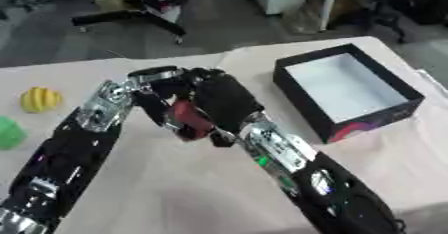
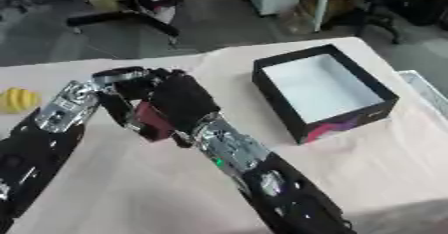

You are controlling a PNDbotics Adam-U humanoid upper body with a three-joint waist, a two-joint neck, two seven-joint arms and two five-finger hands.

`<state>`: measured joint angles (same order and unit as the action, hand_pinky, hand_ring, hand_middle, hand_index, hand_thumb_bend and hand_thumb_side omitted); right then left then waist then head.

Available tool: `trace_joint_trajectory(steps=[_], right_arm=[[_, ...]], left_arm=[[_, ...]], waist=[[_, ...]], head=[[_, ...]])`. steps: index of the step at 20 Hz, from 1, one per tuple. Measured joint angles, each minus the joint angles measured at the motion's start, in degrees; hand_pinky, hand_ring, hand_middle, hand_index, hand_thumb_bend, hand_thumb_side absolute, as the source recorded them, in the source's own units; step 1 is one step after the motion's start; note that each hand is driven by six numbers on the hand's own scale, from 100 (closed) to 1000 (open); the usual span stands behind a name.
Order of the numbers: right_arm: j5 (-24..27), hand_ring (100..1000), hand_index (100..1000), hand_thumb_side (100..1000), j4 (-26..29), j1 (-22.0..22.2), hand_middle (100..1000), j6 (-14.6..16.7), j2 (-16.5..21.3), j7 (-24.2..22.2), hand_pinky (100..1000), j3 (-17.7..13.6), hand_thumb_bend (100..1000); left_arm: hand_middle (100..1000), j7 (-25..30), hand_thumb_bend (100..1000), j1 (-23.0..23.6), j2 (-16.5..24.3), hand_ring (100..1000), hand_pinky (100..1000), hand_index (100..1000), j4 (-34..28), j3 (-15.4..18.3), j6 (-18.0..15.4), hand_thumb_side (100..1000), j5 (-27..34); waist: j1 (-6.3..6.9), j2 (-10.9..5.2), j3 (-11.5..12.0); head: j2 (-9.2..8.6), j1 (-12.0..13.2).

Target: Pick up the objects with one hand, pass them to the other hand, and then place them into the box on the other side of the table.

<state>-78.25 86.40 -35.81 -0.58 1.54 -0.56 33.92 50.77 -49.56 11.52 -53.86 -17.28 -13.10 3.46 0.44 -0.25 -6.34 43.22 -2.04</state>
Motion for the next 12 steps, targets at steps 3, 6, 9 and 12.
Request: trace_joint_trajectory(steps=[3,6,9,12], right_arm=[[-0.6,785,369,110,-0.2,0.0,562,-0.1,0.0,1.3,646,0.0,108],[-1.1,784,369,110,-0.6,0.0,568,-0.1,0.0,2.0,662,-0.1,114],[-1.7,782,369,109,-1.0,-0.2,579,-0.1,0.0,2.3,684,-0.3,122],[-2.2,782,369,108,-1.0,-0.7,585,0.0,0.3,2.3,700,-0.4,126]], left_arm=[[727,-0.5,1000,-0.4,0.1,689,774,809,0.1,-0.5,-0.5,264,-1.0],[791,-1.4,1000,-0.9,0.6,755,810,870,0.2,-1.5,-1.4,254,-2.8],[848,-2.6,1000,-1.5,1.1,819,852,922,0.1,-2.5,-2.6,253,-4.9],[876,-3.9,1000,-2.3,2.0,849,872,942,-0.2,-3.2,-3.9,270,-7.6]], waist=[[0.01,-0.01,-0.1],[0.01,-0.02,-0.3],[0.0,-0.03,-0.4],[0.0,-0.06,-0.6]], head=[[0.0,0.0],[0.02,0.0],[0.03,-0.1],[0.04,-0.1]])
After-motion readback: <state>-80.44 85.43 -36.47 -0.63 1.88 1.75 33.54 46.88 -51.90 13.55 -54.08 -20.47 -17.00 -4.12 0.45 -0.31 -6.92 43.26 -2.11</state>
